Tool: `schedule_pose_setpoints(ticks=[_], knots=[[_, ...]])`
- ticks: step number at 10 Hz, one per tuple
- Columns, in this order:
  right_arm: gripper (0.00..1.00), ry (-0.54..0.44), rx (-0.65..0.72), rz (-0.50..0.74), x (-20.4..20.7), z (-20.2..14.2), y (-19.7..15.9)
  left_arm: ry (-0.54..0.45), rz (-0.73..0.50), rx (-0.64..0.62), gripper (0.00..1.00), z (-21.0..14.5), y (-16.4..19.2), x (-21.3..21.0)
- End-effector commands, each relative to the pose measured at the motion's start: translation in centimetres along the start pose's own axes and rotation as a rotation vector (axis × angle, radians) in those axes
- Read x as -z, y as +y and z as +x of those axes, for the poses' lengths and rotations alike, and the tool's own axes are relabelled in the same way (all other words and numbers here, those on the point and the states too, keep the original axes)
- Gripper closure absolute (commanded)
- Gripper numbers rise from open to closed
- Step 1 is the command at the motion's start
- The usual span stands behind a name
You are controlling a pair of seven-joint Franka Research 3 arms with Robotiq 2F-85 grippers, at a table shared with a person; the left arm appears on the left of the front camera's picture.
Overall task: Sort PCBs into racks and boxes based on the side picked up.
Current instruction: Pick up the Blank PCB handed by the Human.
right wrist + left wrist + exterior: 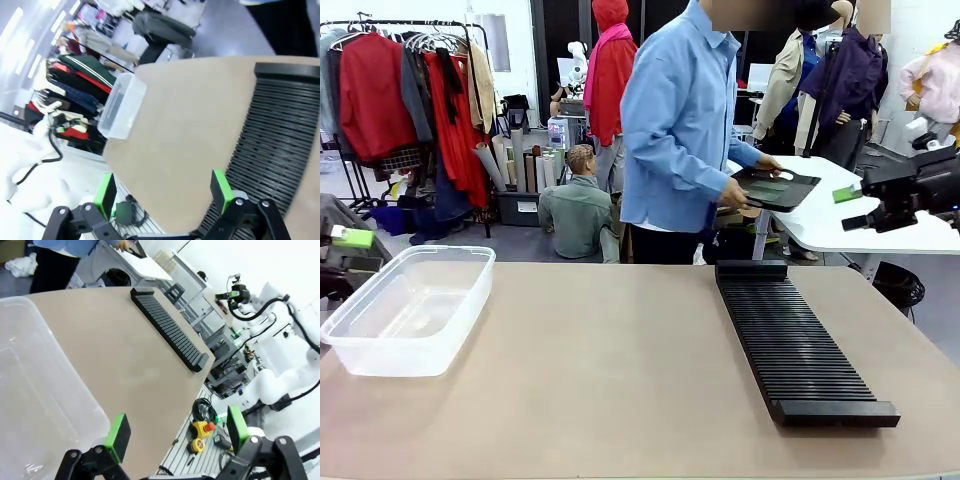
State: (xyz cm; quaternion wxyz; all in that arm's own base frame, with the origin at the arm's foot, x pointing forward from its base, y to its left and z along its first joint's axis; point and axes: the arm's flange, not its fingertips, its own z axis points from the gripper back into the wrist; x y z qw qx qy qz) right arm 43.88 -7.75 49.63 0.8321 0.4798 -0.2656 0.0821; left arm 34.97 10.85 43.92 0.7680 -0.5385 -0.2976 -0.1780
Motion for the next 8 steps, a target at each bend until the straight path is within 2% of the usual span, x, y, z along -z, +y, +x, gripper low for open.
schedule_pose_setpoints(ticks=[1,5,8], knots=[[0.00,-0.034,-0.011,0.061,0.3,0.5,-0.9,-0.020,-0.023,0.010,0.00,1.1,0.8,-0.9],[0.00,-0.023,0.007,0.161,-0.1,0.8,-2.9,-0.064,-0.023,0.001,0.00,1.1,1.1,-2.8],[0.00,-0.008,-0.012,0.195,-0.1,0.8,-2.7,-0.078,-0.022,-0.005,0.00,1.4,1.4,-3.7]])
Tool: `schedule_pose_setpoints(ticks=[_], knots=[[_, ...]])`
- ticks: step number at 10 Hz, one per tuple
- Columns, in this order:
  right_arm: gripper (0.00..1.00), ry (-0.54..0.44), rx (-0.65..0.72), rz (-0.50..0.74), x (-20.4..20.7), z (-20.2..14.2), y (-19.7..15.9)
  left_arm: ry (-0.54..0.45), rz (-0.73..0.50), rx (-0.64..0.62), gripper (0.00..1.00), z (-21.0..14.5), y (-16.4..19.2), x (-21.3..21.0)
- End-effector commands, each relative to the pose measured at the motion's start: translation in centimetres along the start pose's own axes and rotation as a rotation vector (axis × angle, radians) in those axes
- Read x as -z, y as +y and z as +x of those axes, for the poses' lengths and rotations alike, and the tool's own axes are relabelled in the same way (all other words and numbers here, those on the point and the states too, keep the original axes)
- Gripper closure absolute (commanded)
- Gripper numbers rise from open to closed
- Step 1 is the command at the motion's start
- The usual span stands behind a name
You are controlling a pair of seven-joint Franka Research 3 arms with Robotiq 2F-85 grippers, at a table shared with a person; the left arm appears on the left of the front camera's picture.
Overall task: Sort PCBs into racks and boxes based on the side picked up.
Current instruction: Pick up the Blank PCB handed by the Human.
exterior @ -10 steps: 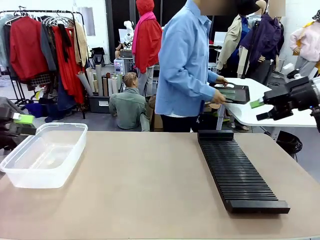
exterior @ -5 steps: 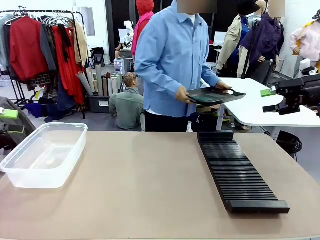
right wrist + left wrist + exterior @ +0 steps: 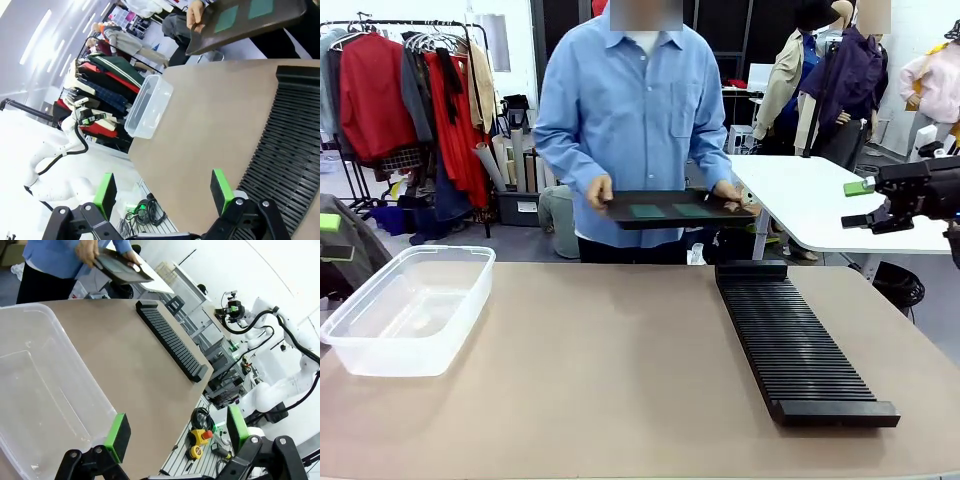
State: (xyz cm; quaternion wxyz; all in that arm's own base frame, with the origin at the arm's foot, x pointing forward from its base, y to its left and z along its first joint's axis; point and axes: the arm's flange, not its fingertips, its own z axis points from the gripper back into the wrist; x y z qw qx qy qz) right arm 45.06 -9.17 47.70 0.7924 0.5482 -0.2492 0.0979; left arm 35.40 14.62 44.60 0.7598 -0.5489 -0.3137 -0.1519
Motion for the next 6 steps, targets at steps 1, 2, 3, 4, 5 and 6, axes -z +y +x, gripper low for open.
schedule_pose_setpoints(ticks=[1,2,3,4,5,6], knots=[[0.00,-0.014,-0.030,0.036,0.10,0.67,0.16,-0.015,-0.019,0.017,0.00,0.52,0.31,-0.12],[0.00,-0.013,-0.031,0.034,0.05,0.72,-0.04,-0.011,-0.016,0.018,0.00,0.66,0.23,-0.08],[0.00,-0.031,-0.032,-0.019,0.06,0.77,-0.07,0.002,0.022,0.013,0.00,0.59,0.30,-0.11],[0.00,0.008,-0.005,0.010,0.08,0.03,0.18,0.001,0.000,-0.001,0.00,0.18,0.11,-0.06],[0.00,0.008,-0.005,0.010,0.08,0.03,0.18,0.001,0.000,-0.001,0.00,0.18,0.11,-0.06],[0.00,0.008,-0.005,0.010,0.08,0.03,0.18,0.001,0.000,-0.001,0.00,0.18,0.11,-0.06]])
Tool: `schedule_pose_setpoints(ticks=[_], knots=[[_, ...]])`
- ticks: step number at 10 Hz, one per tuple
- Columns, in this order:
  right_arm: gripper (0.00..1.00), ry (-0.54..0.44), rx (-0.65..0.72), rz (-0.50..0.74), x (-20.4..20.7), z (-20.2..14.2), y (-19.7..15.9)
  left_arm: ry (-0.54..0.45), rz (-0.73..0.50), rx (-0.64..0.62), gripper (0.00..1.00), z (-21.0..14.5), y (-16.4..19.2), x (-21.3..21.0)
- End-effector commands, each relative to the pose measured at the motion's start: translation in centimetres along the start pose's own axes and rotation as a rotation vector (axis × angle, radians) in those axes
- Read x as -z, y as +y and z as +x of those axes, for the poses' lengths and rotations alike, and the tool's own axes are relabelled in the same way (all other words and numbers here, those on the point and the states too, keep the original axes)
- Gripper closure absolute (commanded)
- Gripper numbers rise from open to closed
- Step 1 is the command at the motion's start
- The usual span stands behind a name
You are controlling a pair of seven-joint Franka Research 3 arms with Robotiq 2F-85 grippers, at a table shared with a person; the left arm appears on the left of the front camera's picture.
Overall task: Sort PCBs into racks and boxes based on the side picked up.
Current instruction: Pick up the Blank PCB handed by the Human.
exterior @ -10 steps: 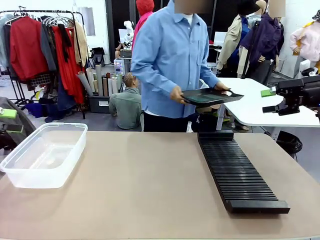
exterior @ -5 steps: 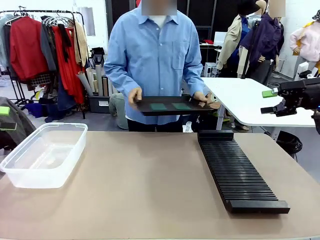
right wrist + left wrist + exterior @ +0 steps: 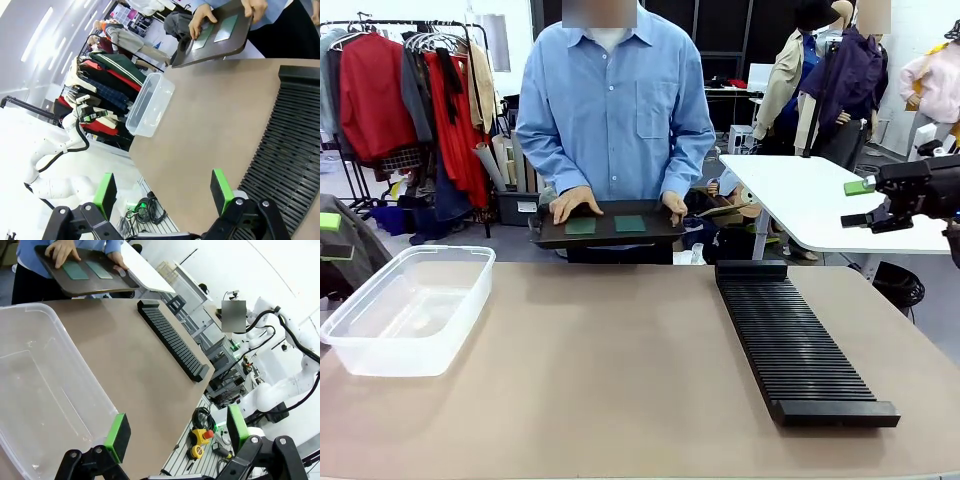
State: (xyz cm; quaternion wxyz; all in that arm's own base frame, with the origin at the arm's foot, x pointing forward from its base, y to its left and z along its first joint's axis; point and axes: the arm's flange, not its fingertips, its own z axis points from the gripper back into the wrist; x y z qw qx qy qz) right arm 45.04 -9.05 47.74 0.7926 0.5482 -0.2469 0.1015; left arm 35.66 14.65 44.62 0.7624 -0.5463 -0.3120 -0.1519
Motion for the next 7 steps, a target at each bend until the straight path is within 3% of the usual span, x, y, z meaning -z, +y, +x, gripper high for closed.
schedule_pose_setpoints(ticks=[1,7], knots=[[0.00,0.000,-0.002,0.008,-0.01,0.04,0.08,-0.004,-0.006,0.000,0.00,-0.04,-0.03,-0.10],[0.00,0.000,-0.002,0.008,-0.01,0.04,0.08,-0.004,-0.006,0.000,0.00,-0.04,-0.03,-0.10]])
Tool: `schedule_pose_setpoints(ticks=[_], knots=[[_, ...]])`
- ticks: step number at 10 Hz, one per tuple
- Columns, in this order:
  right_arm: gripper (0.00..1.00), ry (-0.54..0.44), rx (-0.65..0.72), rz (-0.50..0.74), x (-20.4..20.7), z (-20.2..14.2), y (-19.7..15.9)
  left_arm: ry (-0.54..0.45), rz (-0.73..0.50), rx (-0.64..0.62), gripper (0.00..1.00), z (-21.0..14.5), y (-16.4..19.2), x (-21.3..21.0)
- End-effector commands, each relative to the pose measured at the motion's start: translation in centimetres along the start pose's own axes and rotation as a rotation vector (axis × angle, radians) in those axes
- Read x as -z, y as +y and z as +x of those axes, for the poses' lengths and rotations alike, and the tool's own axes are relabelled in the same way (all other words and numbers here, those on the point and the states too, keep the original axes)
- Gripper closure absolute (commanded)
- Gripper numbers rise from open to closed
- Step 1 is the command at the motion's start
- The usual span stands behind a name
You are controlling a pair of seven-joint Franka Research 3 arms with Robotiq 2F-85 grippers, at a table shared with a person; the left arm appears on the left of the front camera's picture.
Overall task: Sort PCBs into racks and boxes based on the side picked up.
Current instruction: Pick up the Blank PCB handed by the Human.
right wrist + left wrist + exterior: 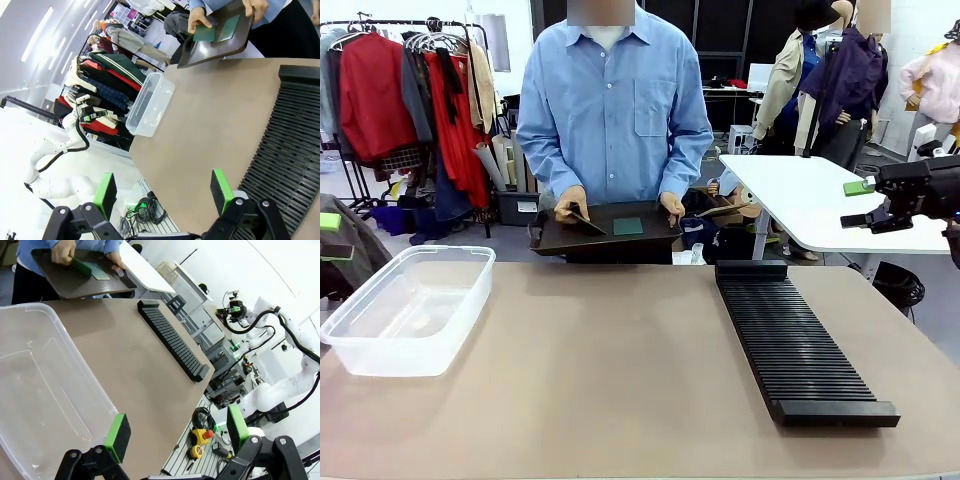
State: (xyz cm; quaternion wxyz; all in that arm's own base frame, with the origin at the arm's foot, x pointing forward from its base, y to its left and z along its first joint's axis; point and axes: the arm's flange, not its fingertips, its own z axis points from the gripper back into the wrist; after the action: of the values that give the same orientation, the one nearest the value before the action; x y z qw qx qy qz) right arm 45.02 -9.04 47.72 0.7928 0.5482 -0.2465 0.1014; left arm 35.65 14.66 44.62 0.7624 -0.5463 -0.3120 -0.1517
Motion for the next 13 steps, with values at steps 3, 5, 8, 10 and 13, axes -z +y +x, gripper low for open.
schedule_pose_setpoints(ticks=[3,5,8,10,13], knots=[[0.00,-0.001,-0.002,0.008,-0.02,0.07,0.09,-0.004,-0.006,0.000,0.00,-0.03,-0.03,-0.09],[0.00,-0.001,-0.002,0.008,-0.02,0.07,0.09,-0.004,-0.006,0.000,0.00,-0.03,-0.03,-0.09],[0.00,-0.001,-0.002,0.008,-0.02,0.07,0.09,-0.004,-0.006,0.000,0.00,-0.03,-0.03,-0.09],[0.00,-0.001,-0.002,0.008,-0.02,0.07,0.09,-0.004,-0.006,0.000,0.00,-0.03,-0.03,-0.09],[0.00,-0.001,-0.002,0.008,-0.02,0.07,0.09,-0.004,-0.006,0.000,0.00,-0.03,-0.03,-0.09]])
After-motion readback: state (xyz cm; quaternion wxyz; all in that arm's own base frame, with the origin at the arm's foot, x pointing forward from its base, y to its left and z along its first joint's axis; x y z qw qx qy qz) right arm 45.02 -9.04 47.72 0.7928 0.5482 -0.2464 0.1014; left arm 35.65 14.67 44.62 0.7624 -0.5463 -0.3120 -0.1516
